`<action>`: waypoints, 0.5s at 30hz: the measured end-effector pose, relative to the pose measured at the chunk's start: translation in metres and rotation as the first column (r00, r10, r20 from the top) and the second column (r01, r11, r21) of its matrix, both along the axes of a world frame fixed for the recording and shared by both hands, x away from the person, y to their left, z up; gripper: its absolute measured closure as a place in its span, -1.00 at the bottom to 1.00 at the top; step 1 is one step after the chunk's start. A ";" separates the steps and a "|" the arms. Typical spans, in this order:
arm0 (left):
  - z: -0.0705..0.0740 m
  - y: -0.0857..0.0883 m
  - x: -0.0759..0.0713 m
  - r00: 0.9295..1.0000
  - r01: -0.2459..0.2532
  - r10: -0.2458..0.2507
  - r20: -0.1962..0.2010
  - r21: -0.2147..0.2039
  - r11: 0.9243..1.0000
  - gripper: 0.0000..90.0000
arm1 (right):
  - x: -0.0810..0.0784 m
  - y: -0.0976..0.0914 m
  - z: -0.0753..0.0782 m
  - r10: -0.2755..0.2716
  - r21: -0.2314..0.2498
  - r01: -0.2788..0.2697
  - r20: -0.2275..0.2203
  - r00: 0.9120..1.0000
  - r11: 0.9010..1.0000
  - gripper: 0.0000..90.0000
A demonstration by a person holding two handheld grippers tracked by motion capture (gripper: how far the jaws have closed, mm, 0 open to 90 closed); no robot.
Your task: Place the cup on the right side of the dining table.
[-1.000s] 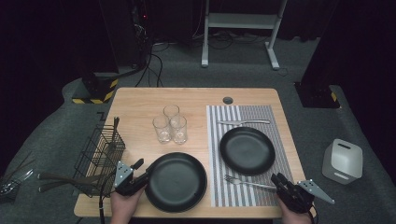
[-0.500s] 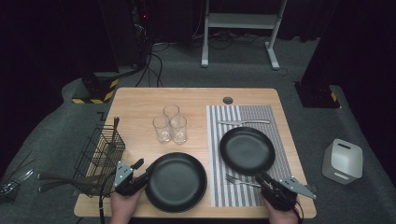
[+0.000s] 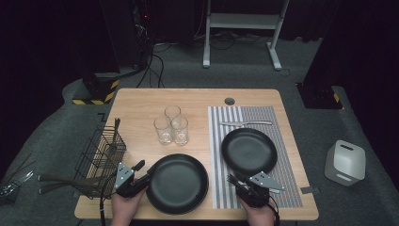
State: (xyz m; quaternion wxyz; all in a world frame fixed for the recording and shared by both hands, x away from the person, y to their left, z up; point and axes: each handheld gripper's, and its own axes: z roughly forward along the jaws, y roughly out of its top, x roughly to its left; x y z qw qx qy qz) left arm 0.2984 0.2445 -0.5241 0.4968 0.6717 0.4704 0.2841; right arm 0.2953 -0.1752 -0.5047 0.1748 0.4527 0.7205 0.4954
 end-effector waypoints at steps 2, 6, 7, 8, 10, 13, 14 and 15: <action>0.000 0.000 0.000 1.000 0.001 -0.001 0.000 0.000 1.000 0.10 | 0.003 0.007 -0.001 0.014 -0.010 -0.014 -0.003 1.000 1.000 0.53; 0.000 0.000 0.000 1.000 0.003 -0.003 0.002 0.000 1.000 0.10 | 0.010 0.016 -0.002 0.027 -0.026 -0.027 -0.009 1.000 0.999 0.53; 0.000 0.000 0.000 1.000 0.003 -0.003 0.002 -0.001 1.000 0.10 | 0.012 0.018 -0.002 0.027 -0.031 -0.028 -0.015 1.000 0.999 0.53; 0.000 0.000 0.000 1.000 0.003 -0.003 0.001 -0.001 1.000 0.10 | 0.013 0.019 -0.003 0.028 -0.033 -0.028 -0.018 0.999 0.999 0.53; 0.000 0.000 0.000 1.000 0.004 -0.004 0.002 -0.001 1.000 0.10 | 0.016 0.021 -0.003 0.027 -0.039 -0.028 -0.024 0.999 0.999 0.53; 0.000 0.000 0.000 1.000 0.007 -0.007 0.002 0.000 1.000 0.10 | 0.020 0.023 -0.005 0.032 -0.053 -0.034 -0.040 0.999 0.998 0.54; 0.000 0.000 0.000 1.000 0.007 -0.007 0.002 0.002 1.000 0.10 | 0.020 0.024 -0.005 0.031 -0.056 -0.033 -0.043 0.999 0.998 0.55; 0.000 0.000 0.000 1.000 0.007 -0.007 0.002 0.001 1.000 0.10 | 0.021 0.024 -0.006 0.033 -0.061 -0.036 -0.045 0.998 0.998 0.55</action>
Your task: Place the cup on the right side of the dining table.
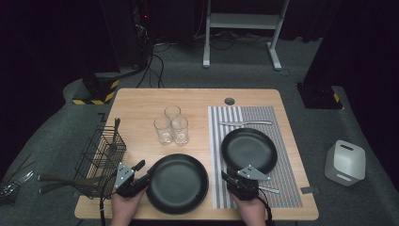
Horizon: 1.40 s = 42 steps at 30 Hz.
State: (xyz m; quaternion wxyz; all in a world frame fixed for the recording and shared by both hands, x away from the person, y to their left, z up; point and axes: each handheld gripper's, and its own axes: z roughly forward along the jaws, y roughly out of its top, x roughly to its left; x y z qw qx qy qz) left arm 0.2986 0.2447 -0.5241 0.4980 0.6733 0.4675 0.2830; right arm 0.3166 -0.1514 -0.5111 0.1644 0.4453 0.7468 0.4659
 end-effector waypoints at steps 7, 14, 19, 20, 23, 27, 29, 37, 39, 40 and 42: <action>0.000 0.000 0.000 1.000 0.002 -0.002 0.000 0.002 1.000 0.10 | 0.002 0.002 -0.004 0.003 -0.022 -0.003 -0.027 1.000 1.000 0.57; 0.000 0.000 0.000 1.000 0.002 -0.002 -0.001 0.000 1.000 0.10 | 0.002 0.000 -0.004 0.007 -0.035 -0.008 -0.041 0.999 0.999 0.61; 0.000 0.000 0.000 1.000 0.002 -0.002 0.000 0.003 1.000 0.10 | -0.001 -0.004 -0.007 0.019 -0.042 -0.021 -0.053 0.998 0.999 0.62; 0.000 0.000 0.000 1.000 0.002 -0.002 0.000 0.003 1.000 0.10 | -0.002 -0.005 -0.007 0.023 -0.041 -0.025 -0.053 0.998 0.999 0.62; 0.000 0.000 0.000 1.000 0.000 0.000 -0.002 -0.003 1.000 0.10 | -0.004 -0.007 -0.007 0.029 -0.042 -0.032 -0.055 0.998 0.999 0.63; 0.000 0.000 0.000 1.000 -0.001 0.001 -0.001 -0.001 1.000 0.10 | -0.008 -0.008 -0.007 0.032 -0.045 -0.035 -0.059 0.998 0.998 0.63; 0.000 0.000 0.000 1.000 -0.002 0.002 -0.001 -0.002 1.000 0.10 | -0.010 -0.009 -0.006 0.036 -0.043 -0.038 -0.062 0.997 0.998 0.63; 0.000 0.000 0.000 1.000 -0.004 0.004 -0.002 -0.005 1.000 0.10 | -0.022 -0.012 -0.007 0.047 -0.044 -0.050 -0.053 0.997 0.998 0.62; 0.000 0.000 0.000 1.000 -0.003 0.003 -0.005 -0.004 1.000 0.10 | -0.022 -0.013 -0.007 0.044 -0.040 -0.046 -0.050 0.998 0.998 0.60; 0.000 0.000 0.000 1.000 -0.003 0.003 -0.004 -0.003 1.000 0.10 | -0.023 -0.014 -0.007 0.041 -0.036 -0.043 -0.051 0.998 0.998 0.58; 0.000 0.000 0.000 1.000 -0.004 0.004 -0.003 -0.003 1.000 0.10 | -0.025 -0.016 -0.005 0.035 -0.030 -0.036 -0.038 0.999 0.999 0.56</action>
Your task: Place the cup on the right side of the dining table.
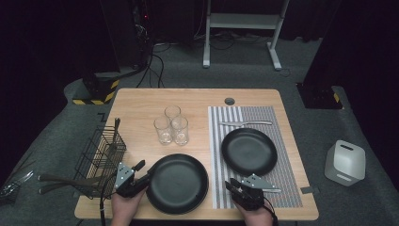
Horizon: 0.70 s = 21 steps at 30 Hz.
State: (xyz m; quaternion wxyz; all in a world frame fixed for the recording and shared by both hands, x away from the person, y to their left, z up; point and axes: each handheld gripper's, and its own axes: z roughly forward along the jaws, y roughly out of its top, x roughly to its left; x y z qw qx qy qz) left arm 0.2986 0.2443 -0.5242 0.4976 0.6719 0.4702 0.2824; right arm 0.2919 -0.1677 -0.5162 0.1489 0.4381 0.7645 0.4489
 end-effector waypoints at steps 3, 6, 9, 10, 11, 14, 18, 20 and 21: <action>0.000 0.000 0.000 1.000 -0.001 0.001 0.000 0.001 1.000 0.10 | -0.002 -0.006 0.005 -0.023 0.011 0.023 0.020 1.000 1.000 0.52; 0.000 0.000 0.001 1.000 0.000 0.000 0.000 0.004 1.000 0.10 | -0.004 -0.017 0.010 -0.051 0.019 0.051 0.037 0.998 0.999 0.53; 0.000 0.000 0.001 1.000 -0.001 0.001 0.001 0.004 1.000 0.10 | -0.006 -0.034 0.012 -0.089 0.012 0.088 0.054 0.995 0.996 0.59; 0.000 0.000 0.001 1.000 -0.001 0.001 0.000 -0.002 1.000 0.10 | -0.006 -0.040 0.012 -0.105 0.009 0.105 0.055 0.993 0.994 0.59; 0.000 0.000 0.001 1.000 0.000 0.000 -0.001 -0.002 1.000 0.10 | -0.007 -0.044 0.012 -0.117 0.007 0.117 0.058 0.991 0.993 0.60; 0.000 0.000 0.001 1.000 0.001 -0.001 0.000 -0.005 1.000 0.10 | -0.009 -0.062 0.012 -0.164 -0.014 0.165 0.063 0.984 0.986 0.62; 0.000 0.001 0.000 1.000 0.002 -0.002 0.002 -0.007 1.000 0.10 | -0.015 -0.086 0.011 -0.224 -0.033 0.227 0.069 0.972 0.973 0.62; 0.000 0.001 0.000 1.000 0.003 -0.003 0.002 -0.007 1.000 0.10 | -0.019 -0.097 0.011 -0.256 -0.040 0.259 0.067 0.964 0.965 0.62; 0.000 0.001 0.000 1.000 0.004 -0.004 0.003 -0.004 1.000 0.10 | -0.020 -0.103 0.010 -0.270 -0.041 0.273 0.064 0.961 0.961 0.62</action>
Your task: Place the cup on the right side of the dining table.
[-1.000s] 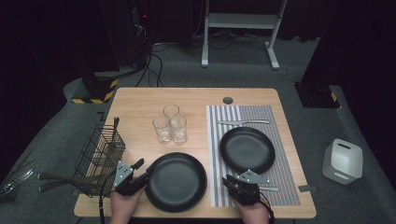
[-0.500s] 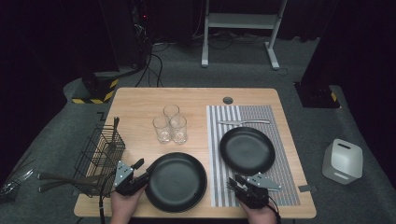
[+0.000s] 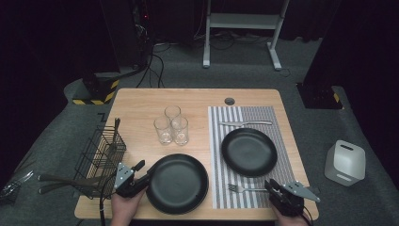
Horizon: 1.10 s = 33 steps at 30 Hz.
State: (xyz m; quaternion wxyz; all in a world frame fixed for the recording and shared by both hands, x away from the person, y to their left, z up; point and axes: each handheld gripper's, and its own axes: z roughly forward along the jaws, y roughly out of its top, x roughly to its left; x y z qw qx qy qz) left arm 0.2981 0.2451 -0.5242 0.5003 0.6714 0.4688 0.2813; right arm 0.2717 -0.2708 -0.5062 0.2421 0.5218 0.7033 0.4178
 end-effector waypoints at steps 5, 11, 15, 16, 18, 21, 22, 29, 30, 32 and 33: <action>0.000 0.000 0.000 1.000 -0.002 0.002 -0.003 -0.003 1.000 0.10 | -0.007 -0.023 -0.003 -0.066 -0.008 0.066 -0.008 0.998 0.998 0.62; 0.000 -0.001 0.000 1.000 -0.001 0.001 -0.002 0.001 1.000 0.10 | -0.013 -0.035 -0.010 -0.096 -0.052 0.094 -0.021 0.995 0.994 0.62; 0.000 -0.001 0.001 1.000 -0.002 0.002 -0.003 -0.001 1.000 0.10 | -0.015 -0.037 -0.017 -0.100 -0.071 0.097 -0.039 0.994 0.993 0.61; 0.000 0.000 0.001 1.000 -0.002 0.002 -0.003 -0.002 1.000 0.10 | -0.014 -0.036 -0.018 -0.101 -0.071 0.098 -0.043 0.994 0.993 0.61; 0.000 0.000 0.001 1.000 -0.004 0.004 -0.003 -0.001 1.000 0.10 | -0.013 -0.036 -0.021 -0.110 -0.073 0.107 -0.046 0.993 0.992 0.61; 0.000 -0.001 0.001 1.000 -0.004 0.004 -0.002 0.000 1.000 0.10 | -0.012 -0.035 -0.022 -0.111 -0.082 0.107 -0.047 0.993 0.991 0.62; 0.000 0.000 0.000 1.000 -0.003 0.003 -0.003 -0.001 1.000 0.10 | -0.012 -0.035 -0.022 -0.113 -0.080 0.109 -0.048 0.992 0.991 0.62; 0.000 -0.001 0.000 1.000 -0.002 0.002 -0.003 -0.001 1.000 0.10 | -0.011 -0.034 -0.023 -0.113 -0.089 0.109 -0.049 0.992 0.990 0.62; 0.000 0.000 0.000 1.000 -0.002 0.002 -0.003 -0.002 1.000 0.10 | -0.011 -0.034 -0.023 -0.112 -0.091 0.108 -0.050 0.992 0.990 0.63; 0.000 0.000 0.000 1.000 -0.002 0.002 -0.003 -0.002 1.000 0.10 | -0.010 -0.033 -0.023 -0.113 -0.090 0.108 -0.050 0.992 0.990 0.62; 0.000 0.000 0.001 1.000 -0.002 0.002 -0.003 -0.001 1.000 0.10 | -0.009 -0.033 -0.023 -0.113 -0.091 0.108 -0.049 0.992 0.990 0.62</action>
